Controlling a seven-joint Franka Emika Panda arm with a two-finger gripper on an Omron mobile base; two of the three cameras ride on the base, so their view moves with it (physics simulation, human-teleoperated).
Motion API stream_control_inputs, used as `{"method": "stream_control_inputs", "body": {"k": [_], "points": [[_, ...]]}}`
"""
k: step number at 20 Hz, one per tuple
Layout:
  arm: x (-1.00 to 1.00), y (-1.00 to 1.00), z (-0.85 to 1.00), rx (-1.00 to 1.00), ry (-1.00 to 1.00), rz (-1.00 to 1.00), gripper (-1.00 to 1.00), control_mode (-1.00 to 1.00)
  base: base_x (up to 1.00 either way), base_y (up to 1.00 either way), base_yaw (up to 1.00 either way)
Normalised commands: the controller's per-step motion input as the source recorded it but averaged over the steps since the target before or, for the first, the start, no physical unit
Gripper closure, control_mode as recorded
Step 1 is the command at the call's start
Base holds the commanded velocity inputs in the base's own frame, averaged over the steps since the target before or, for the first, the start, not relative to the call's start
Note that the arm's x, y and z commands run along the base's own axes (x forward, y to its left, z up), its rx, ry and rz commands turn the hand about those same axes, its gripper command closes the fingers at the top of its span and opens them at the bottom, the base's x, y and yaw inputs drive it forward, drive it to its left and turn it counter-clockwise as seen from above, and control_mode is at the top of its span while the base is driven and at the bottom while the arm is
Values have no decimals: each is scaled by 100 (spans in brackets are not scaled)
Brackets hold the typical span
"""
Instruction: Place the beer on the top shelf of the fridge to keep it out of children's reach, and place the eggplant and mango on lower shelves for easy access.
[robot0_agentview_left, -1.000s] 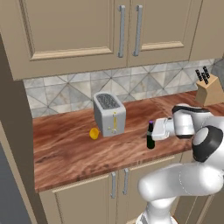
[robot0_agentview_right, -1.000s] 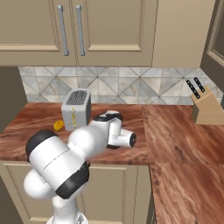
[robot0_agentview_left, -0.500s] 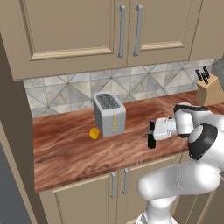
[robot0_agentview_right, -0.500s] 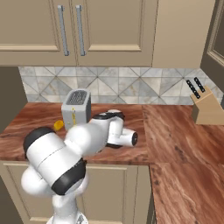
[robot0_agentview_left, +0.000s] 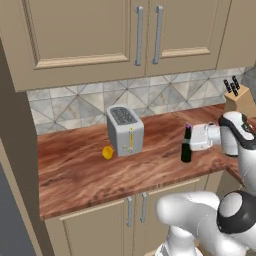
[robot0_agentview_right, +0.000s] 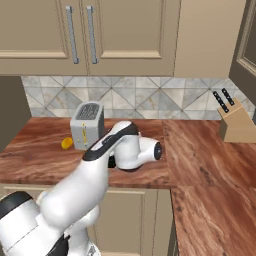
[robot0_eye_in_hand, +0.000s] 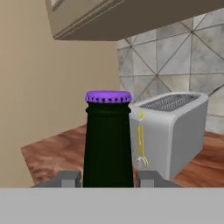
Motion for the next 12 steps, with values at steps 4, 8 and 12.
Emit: {"method": "stream_control_inputs", "body": {"k": [4,8,12], "points": [[-87,64,85,-12,4,-32,100,-100,0,0,0],[-82,90,66,-15,1,-38,100,-100,0,0,0],[-73,81,59,-13,0,-40,100,-100,0,0,0]]}}
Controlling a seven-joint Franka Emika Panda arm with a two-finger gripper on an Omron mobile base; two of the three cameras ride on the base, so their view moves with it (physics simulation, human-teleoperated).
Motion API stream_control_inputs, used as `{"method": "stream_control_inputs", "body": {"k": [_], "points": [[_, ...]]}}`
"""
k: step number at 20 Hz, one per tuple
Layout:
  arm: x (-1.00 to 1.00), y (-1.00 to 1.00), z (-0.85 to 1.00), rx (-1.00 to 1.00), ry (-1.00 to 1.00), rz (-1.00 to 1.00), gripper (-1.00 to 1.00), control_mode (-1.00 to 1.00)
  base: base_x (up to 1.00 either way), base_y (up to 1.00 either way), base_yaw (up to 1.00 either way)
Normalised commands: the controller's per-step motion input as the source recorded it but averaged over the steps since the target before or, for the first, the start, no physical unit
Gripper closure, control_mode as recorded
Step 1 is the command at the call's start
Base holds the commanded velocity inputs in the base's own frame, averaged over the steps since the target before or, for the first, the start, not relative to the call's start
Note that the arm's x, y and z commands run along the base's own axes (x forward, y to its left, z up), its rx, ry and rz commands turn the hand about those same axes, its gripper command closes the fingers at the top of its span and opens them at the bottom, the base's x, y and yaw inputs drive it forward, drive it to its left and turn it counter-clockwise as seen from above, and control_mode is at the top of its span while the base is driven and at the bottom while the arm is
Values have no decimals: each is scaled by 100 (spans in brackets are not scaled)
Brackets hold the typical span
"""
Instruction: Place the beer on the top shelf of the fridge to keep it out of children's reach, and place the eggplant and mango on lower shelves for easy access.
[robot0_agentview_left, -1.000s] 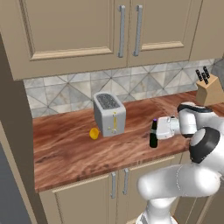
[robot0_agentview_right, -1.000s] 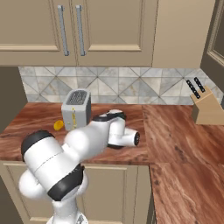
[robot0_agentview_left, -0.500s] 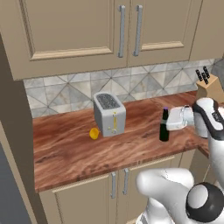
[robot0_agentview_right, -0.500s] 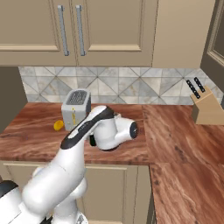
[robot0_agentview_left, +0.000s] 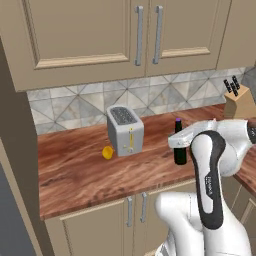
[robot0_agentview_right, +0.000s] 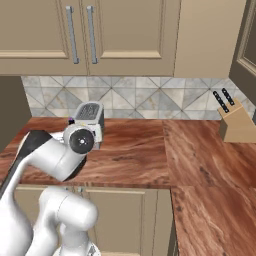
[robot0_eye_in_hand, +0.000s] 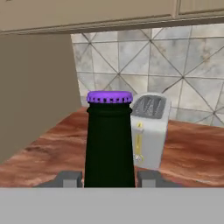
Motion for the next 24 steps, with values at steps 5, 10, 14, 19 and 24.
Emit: {"method": "stream_control_inputs", "body": {"k": [5,10,14,19,24], "points": [[-43,32,55,-11,1,-37,100,-100,0,0,0],[-15,0,26,-10,2,-20,100,-100,0,0,0],[-3,-3,0,-2,0,-12,100,-100,0,0,0],[-15,-11,0,0,0,-2,100,-100,0,0,0],[0,0,0,0,0,0,100,100,-68,-5,16]]}}
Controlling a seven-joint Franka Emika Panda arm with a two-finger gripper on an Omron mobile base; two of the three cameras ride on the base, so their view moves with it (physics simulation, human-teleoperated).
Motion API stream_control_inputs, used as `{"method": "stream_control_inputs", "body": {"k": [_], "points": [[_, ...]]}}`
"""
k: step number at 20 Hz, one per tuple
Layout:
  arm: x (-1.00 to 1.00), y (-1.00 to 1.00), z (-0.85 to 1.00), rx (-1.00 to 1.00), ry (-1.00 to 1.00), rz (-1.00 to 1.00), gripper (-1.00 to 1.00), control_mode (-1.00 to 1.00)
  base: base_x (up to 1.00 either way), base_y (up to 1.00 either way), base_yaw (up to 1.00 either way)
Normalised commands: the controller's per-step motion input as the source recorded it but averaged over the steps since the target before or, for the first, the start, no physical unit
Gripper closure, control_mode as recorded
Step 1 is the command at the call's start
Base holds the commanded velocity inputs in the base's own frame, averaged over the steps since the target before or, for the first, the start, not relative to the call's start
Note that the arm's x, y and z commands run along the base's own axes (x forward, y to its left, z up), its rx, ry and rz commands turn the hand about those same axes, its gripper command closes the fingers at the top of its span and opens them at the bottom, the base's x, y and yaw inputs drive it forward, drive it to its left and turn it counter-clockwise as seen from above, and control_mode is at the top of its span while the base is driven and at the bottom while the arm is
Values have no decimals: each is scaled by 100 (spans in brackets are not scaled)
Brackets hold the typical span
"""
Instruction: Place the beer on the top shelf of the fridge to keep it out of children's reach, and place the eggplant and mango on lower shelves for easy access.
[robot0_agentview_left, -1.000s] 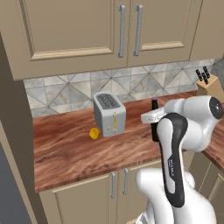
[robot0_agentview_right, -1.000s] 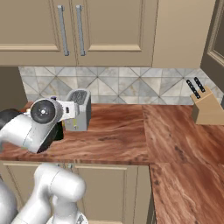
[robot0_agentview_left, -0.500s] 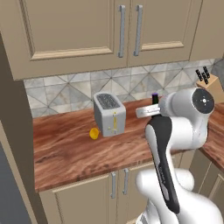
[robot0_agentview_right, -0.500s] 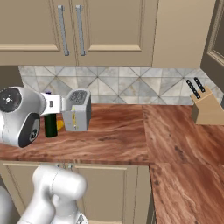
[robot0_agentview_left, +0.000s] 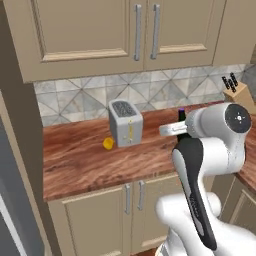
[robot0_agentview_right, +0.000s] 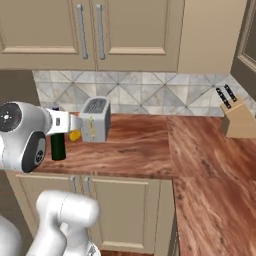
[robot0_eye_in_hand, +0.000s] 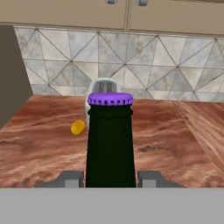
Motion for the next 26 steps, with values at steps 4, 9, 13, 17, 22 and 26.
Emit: {"method": "stream_control_inputs", "body": {"k": [4,9,13,17,22,26], "points": [[0,0,0,0,0,0,100,100,-77,0,60],[0,0,0,0,0,0,100,100,-59,-2,84],[0,0,0,0,0,0,100,100,-45,32,85],[0,0,0,0,0,0,100,100,-5,84,76],[0,0,0,0,0,0,100,100,2,97,63],[0,0,0,0,0,0,100,100,29,57,49]]}}
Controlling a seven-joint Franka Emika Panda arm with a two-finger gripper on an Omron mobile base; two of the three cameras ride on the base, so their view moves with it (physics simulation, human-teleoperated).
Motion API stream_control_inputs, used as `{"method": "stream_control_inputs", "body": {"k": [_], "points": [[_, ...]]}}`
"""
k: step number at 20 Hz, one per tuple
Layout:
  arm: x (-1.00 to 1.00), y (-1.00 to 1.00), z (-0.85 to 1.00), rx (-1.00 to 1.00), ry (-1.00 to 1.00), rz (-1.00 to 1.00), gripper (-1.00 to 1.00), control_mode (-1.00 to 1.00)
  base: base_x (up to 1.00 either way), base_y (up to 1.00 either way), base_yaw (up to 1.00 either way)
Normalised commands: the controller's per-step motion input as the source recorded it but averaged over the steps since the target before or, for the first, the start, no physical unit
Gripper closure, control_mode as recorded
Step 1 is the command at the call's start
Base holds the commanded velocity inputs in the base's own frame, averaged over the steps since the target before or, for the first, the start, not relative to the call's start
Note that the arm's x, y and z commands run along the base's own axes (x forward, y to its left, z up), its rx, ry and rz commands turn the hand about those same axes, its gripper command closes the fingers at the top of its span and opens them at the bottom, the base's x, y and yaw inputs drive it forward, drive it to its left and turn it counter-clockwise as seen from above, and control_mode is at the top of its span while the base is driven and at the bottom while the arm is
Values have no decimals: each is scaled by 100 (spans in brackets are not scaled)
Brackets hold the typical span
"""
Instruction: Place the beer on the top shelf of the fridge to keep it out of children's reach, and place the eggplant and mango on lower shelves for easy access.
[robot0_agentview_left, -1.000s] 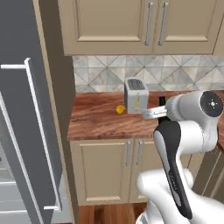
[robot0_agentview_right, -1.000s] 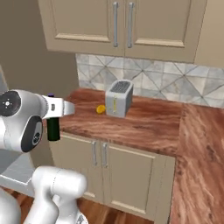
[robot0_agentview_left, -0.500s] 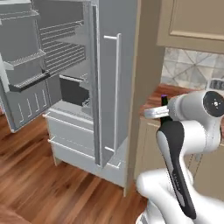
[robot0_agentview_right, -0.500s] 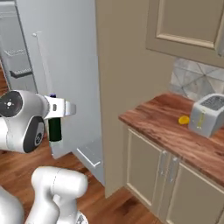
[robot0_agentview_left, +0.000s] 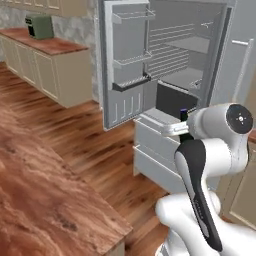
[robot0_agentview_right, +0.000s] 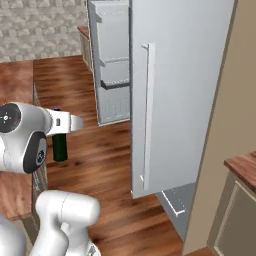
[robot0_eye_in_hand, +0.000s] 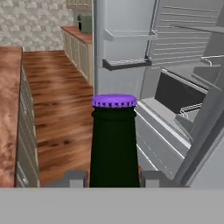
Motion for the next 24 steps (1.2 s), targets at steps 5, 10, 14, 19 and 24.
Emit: {"method": "stream_control_inputs", "body": {"k": [5,10,14,19,24], "points": [[0,0,0,0,0,0,100,100,57,-10,24],[0,0,0,0,0,0,100,100,65,1,35],[0,0,0,0,0,0,100,100,88,5,50],[0,0,0,0,0,0,100,100,100,0,50],[0,0,0,0,0,0,100,100,99,0,26]]}}
